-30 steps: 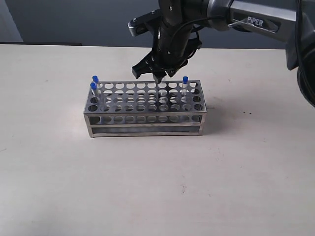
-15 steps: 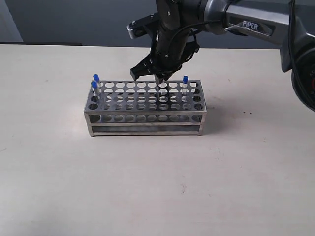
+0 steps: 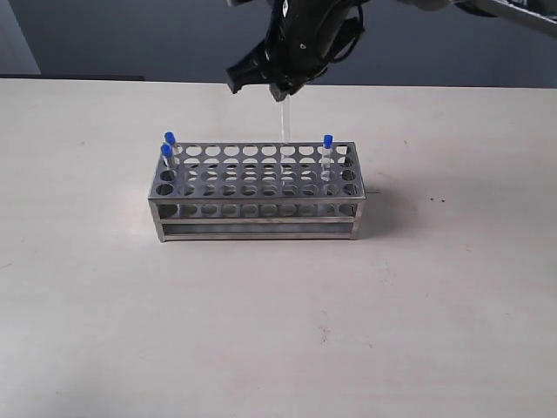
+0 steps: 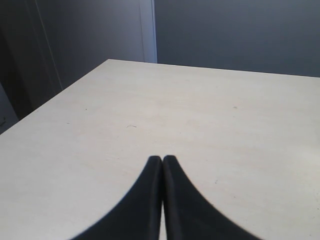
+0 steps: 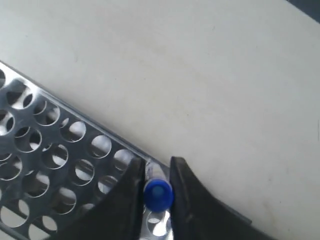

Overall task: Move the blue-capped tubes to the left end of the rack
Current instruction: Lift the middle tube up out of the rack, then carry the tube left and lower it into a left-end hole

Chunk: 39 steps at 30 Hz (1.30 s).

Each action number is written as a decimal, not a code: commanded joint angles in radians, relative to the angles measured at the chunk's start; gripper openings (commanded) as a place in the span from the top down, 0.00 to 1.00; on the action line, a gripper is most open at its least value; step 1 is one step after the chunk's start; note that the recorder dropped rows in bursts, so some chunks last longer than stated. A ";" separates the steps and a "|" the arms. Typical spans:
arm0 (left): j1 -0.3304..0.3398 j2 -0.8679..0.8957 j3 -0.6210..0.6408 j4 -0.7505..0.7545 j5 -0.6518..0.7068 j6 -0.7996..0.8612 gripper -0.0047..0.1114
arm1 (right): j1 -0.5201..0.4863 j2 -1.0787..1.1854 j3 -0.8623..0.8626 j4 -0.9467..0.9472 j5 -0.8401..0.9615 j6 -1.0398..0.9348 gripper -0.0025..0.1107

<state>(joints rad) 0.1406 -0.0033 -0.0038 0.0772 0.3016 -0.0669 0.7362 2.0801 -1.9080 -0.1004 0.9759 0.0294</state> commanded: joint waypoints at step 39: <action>-0.005 0.003 0.004 -0.005 -0.011 -0.002 0.96 | 0.185 0.165 -0.062 0.263 -0.133 -0.219 0.98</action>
<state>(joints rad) 0.1406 -0.0033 -0.0038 0.0772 0.3016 -0.0669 0.9228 2.2276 -1.9654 0.1642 0.8449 -0.1791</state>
